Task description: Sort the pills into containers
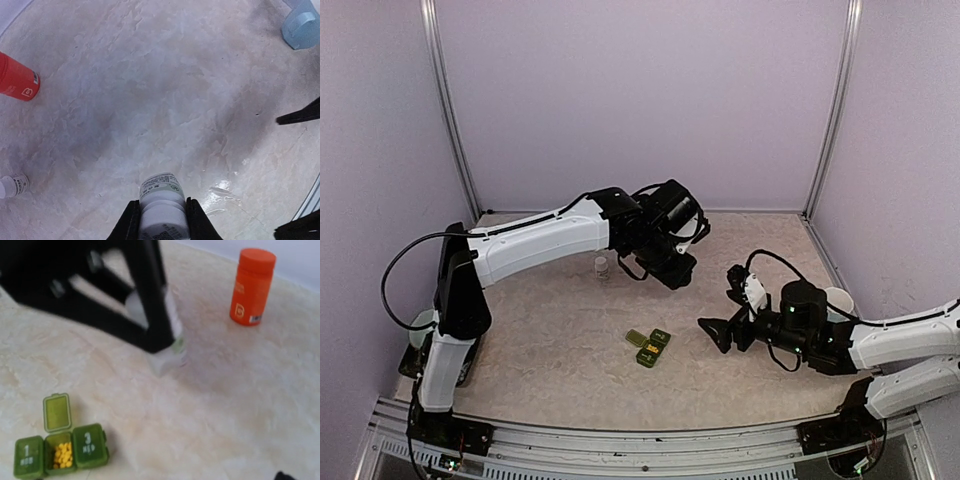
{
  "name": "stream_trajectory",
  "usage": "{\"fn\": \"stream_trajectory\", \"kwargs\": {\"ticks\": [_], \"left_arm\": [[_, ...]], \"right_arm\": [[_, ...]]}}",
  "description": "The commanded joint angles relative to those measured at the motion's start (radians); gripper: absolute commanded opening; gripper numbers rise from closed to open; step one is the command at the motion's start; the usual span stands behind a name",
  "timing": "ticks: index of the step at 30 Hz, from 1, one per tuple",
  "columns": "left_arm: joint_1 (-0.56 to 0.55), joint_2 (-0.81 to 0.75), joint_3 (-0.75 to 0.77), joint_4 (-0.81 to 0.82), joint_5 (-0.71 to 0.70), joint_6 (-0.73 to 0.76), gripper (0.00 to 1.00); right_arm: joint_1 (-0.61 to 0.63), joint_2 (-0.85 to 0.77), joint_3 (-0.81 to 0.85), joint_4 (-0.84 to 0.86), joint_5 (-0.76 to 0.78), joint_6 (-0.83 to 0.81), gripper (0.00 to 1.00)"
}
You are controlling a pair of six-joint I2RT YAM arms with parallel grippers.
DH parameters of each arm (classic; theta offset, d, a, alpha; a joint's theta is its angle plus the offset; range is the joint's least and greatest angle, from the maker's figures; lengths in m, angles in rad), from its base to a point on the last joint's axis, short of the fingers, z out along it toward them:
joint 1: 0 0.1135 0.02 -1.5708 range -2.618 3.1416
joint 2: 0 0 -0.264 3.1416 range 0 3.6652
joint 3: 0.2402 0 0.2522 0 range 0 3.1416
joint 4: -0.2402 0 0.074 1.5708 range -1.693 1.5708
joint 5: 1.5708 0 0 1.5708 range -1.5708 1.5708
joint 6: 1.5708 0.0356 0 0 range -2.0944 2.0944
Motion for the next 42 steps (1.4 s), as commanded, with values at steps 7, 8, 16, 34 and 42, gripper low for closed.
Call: {"fn": "stream_trajectory", "kwargs": {"ticks": [7, 8, 16, 34, 42], "left_arm": [[-0.055, -0.081, 0.059, -0.067, 0.064, -0.028, 0.22], [-0.058, -0.083, 0.059, -0.07, 0.064, -0.03, 0.22], [-0.068, -0.107, 0.036, -0.04, 0.112, -0.049, 0.22], [-0.073, -0.134, 0.014, 0.0, 0.192, -0.081, 0.22], [-0.076, -0.138, 0.016, 0.001, 0.194, -0.091, 0.22]], "right_arm": [[-0.001, 0.123, -0.06, 0.394, -0.004, -0.203, 0.99], [-0.001, 0.135, -0.061, 0.418, -0.004, -0.214, 0.99], [0.0, 0.253, -0.115, 0.749, -0.097, -0.281, 0.94], [0.007, 0.439, -0.117, 1.076, -0.089, -0.341, 0.76], [0.012, 0.476, -0.076, 1.05, -0.095, -0.346, 0.68]]}}
